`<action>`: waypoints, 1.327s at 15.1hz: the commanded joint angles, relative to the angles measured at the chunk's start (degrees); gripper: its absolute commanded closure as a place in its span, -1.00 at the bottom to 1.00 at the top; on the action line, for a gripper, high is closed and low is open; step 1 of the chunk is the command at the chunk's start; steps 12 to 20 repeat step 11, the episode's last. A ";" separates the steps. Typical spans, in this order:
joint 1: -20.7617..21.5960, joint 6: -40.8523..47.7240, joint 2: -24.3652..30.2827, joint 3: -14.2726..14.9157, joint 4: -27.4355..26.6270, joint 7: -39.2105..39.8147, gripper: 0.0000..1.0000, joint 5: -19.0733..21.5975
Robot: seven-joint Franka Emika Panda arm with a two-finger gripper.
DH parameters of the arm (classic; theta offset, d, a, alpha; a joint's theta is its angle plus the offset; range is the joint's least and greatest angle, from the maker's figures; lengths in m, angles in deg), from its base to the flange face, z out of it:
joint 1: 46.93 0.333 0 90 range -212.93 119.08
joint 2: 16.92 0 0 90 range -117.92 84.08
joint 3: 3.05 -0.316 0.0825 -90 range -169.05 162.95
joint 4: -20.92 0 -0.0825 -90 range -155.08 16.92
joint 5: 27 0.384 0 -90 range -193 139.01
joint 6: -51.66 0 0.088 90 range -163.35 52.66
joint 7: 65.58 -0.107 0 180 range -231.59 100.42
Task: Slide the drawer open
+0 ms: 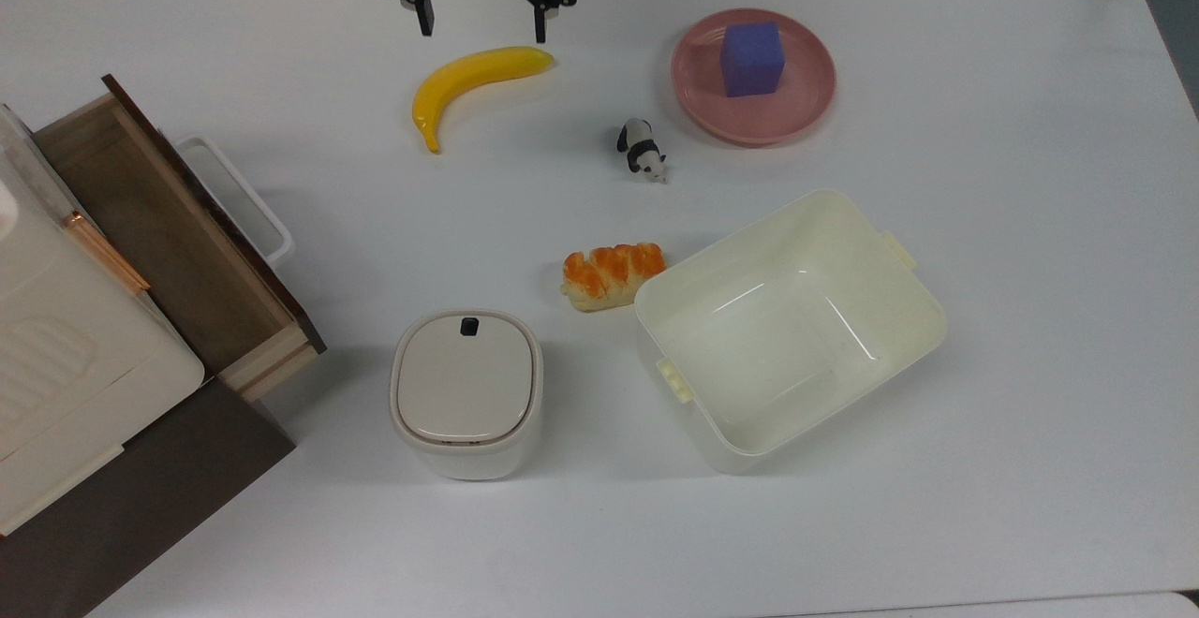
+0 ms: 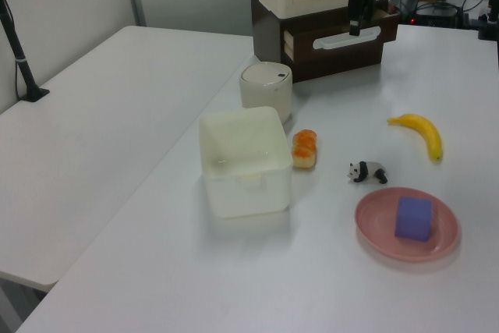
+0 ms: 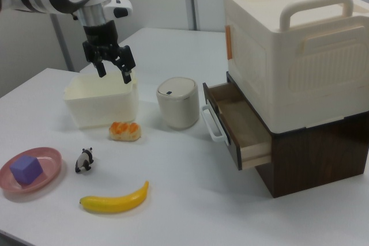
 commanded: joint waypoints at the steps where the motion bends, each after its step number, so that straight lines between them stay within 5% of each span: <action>1: 0.33 2.14 1.08 0.44 1.18 -0.63 -1.00 1.61; 20: 2.35 2.67 0.72 1.23 1.01 -0.89 -1.00 1.43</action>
